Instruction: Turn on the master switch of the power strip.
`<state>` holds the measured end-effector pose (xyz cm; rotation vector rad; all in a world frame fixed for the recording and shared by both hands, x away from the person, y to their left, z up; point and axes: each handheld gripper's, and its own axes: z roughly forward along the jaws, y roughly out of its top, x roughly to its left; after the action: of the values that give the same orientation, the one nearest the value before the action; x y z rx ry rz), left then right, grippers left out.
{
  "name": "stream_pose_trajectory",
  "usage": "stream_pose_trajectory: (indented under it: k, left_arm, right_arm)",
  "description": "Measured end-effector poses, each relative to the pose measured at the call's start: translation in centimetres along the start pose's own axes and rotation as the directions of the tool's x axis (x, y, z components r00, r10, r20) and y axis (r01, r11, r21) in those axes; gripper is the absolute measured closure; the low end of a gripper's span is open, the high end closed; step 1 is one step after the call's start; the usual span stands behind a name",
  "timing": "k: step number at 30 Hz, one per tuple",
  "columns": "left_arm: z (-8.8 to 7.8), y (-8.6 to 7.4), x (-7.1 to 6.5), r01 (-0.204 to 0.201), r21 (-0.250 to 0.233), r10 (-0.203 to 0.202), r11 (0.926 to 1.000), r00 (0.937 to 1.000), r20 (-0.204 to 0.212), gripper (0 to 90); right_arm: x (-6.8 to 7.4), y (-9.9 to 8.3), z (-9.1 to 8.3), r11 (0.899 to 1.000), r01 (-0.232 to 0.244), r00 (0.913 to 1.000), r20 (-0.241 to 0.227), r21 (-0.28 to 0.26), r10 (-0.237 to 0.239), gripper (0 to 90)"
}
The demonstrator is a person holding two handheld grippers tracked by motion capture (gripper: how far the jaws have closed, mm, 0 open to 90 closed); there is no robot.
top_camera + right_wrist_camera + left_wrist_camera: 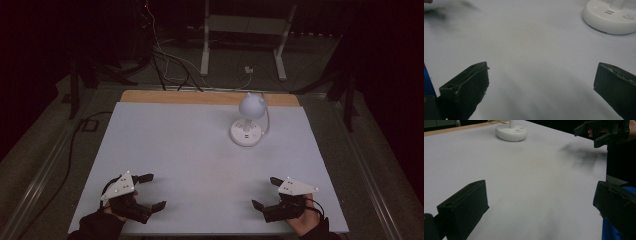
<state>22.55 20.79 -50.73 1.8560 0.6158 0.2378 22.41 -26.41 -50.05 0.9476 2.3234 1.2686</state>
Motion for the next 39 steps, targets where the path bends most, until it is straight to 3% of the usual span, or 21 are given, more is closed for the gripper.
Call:
stream_pose_trajectory:
  k: [5,39]
  left_arm:
    - [0.0,0.0,0.0,0.002,-0.001,-0.002,1.0,1.0,0.001,0.2]
    - [0.1,0.0,0.1,0.002,-0.004,-0.002,1.0,1.0,0.004,0.2]
  right_arm:
    - [0.3,0.4,0.0,1.0,0.019,0.9998,-0.01,0.002,-0.019,0.0]
    - [-0.2,4.4,-0.4,0.999,-0.005,0.9995,-0.031,-0.037,0.004,0.0]
